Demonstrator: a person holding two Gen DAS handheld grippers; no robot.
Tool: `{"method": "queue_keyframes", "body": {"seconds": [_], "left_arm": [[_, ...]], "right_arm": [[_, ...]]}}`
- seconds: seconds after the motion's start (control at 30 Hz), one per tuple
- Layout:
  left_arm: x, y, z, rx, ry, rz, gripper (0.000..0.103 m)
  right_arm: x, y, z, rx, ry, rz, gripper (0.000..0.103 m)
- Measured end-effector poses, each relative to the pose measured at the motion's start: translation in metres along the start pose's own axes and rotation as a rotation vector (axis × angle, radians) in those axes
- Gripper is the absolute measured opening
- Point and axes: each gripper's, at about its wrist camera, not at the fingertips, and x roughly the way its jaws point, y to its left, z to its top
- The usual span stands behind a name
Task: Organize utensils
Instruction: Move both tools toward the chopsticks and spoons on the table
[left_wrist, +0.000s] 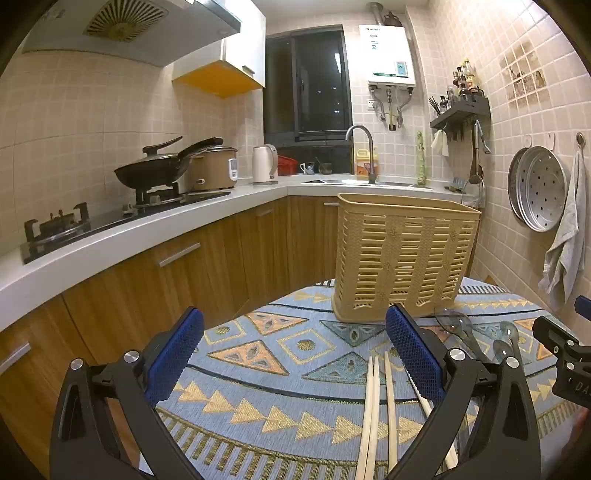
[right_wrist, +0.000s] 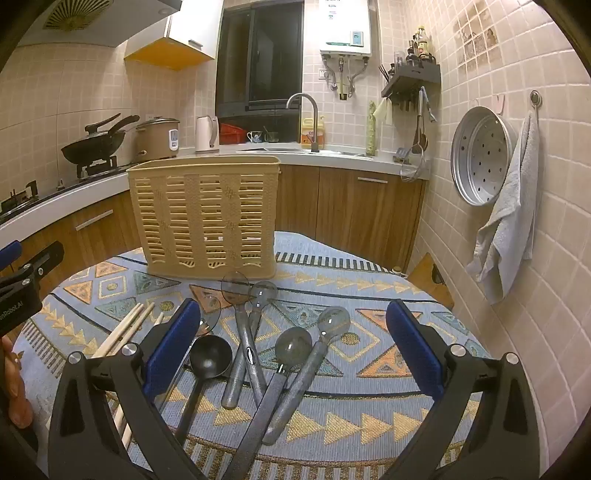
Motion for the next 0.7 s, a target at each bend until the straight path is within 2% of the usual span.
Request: {"method": "queue_keyframes", "body": {"seconds": [0.17, 0.27, 0.33, 0.4, 0.47, 0.6, 0.67, 0.7], "left_arm": [[0.000, 0.001, 0.000, 0.001, 0.002, -0.001, 0.096], [0.004, 0.009, 0.001, -0.024, 0.030, -0.037, 0.094], [0.015, 0.023, 0.000, -0.073, 0.103, -0.123, 0.087], [0.021, 0.027, 0.001, -0.102, 0.168, -0.201, 0.081], [0.029, 0.029, 0.004, -0.080, 0.254, -0.259, 0.079], [0.053, 0.011, -0.003, 0.028, 0.461, -0.332, 0.058], [0.065, 0.003, -0.010, 0.049, 0.567, -0.376, 0.052], [0.069, 0.001, -0.015, 0.059, 0.610, -0.392, 0.046]], "right_arm": [[0.000, 0.000, 0.000, 0.006, 0.000, -0.005, 0.096], [-0.002, -0.005, -0.002, 0.047, -0.018, -0.038, 0.096], [-0.003, -0.008, -0.001, 0.066, -0.024, -0.061, 0.096], [0.001, -0.009, 0.003, 0.058, 0.021, -0.043, 0.096], [0.002, -0.011, 0.006, 0.054, 0.051, -0.031, 0.096], [0.009, -0.011, 0.019, 0.017, 0.135, -0.001, 0.094], [0.013, -0.013, 0.026, -0.001, 0.174, 0.012, 0.083], [0.016, -0.015, 0.029, -0.006, 0.199, 0.021, 0.081]]}}
